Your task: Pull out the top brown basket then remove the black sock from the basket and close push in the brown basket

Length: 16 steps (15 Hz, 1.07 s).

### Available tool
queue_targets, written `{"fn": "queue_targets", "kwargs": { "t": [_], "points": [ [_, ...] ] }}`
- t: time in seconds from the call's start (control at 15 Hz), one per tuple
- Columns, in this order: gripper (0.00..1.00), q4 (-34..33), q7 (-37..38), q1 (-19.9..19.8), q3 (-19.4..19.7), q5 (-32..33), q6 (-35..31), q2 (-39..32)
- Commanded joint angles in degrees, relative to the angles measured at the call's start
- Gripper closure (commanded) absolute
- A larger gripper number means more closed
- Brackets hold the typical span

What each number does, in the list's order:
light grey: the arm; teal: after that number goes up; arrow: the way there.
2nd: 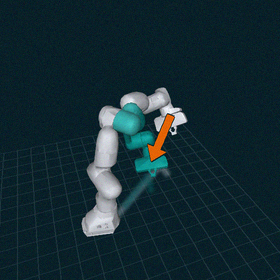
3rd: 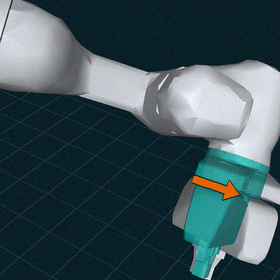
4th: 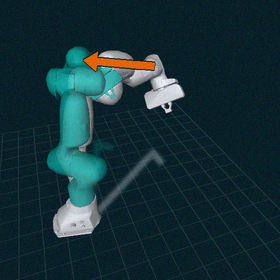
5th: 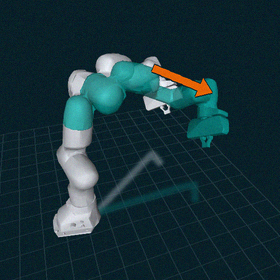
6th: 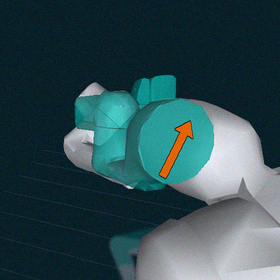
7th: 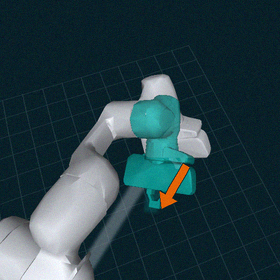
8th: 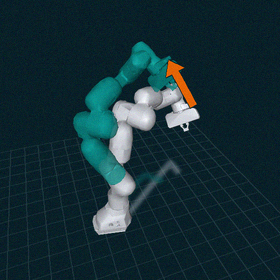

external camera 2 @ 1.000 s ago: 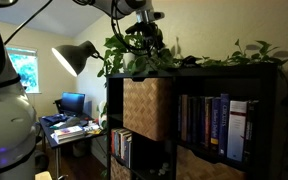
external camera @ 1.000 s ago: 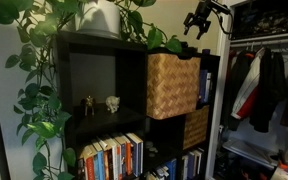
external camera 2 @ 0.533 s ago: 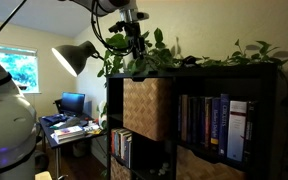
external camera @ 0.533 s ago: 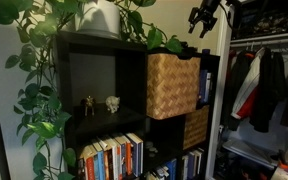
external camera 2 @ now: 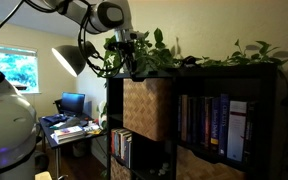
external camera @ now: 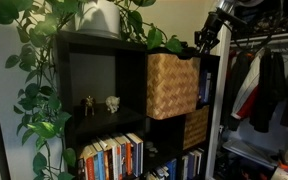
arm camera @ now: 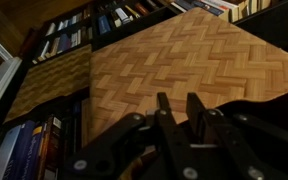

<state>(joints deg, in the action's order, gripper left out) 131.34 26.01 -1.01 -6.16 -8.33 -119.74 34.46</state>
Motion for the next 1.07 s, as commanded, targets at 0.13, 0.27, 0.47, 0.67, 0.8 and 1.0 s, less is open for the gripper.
{"fn": "queue_targets", "kwargs": {
  "t": [0.13,0.27,0.47,0.67,0.8,1.0],
  "points": [
    [0.99,10.12,0.88,-0.17,-0.64,-3.23,-16.14,1.42],
    [0.97,12.01,0.66,0.10,-0.72,-4.09,-20.22,0.72],
    [0.95,14.06,0.54,0.15,-1.22,-4.37,-24.94,-0.18],
    [0.95,15.34,0.23,0.08,-1.84,-3.92,-30.08,-1.07],
    [0.96,15.68,-0.46,0.38,-1.83,-4.03,-33.57,-2.22],
    [0.96,15.27,-0.77,0.45,-1.90,-4.04,-36.90,-4.34]
  ]
}}
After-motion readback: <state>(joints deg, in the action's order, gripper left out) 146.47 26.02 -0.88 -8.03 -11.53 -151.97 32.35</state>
